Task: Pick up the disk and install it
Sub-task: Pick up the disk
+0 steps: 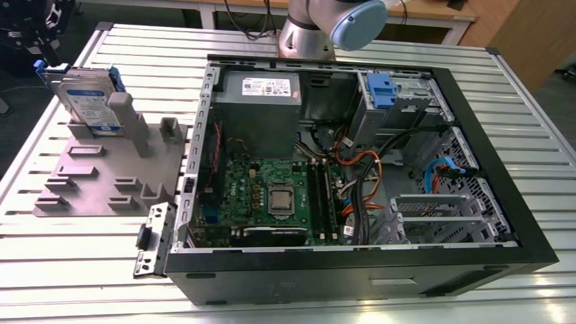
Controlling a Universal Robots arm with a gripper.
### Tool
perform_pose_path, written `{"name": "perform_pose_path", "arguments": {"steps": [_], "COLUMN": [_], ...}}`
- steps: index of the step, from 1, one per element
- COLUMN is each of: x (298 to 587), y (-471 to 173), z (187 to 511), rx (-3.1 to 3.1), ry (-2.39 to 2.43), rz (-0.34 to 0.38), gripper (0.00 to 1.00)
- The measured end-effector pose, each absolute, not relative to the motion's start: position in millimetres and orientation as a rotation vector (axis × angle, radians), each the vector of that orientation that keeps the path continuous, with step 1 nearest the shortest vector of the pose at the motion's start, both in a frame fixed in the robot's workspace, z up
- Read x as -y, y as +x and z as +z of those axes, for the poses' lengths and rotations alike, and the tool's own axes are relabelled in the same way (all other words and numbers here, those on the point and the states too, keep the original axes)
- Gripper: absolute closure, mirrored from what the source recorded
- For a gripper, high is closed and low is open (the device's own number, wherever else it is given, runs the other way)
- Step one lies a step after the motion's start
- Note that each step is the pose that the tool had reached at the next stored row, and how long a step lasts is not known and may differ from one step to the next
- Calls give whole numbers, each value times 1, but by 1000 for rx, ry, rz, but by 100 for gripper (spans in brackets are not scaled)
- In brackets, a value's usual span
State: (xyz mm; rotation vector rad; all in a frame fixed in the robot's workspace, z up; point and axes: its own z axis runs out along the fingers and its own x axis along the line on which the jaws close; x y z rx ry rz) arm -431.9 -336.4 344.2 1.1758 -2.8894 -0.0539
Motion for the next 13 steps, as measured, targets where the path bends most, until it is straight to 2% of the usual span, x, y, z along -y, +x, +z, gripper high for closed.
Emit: {"name": "perform_pose_path", "arguments": {"steps": [13], "x": [336], "y": [-432], "z": [343], "rx": [2750], "ry": [1470], "rz": [-49], "gripper": [89]}}
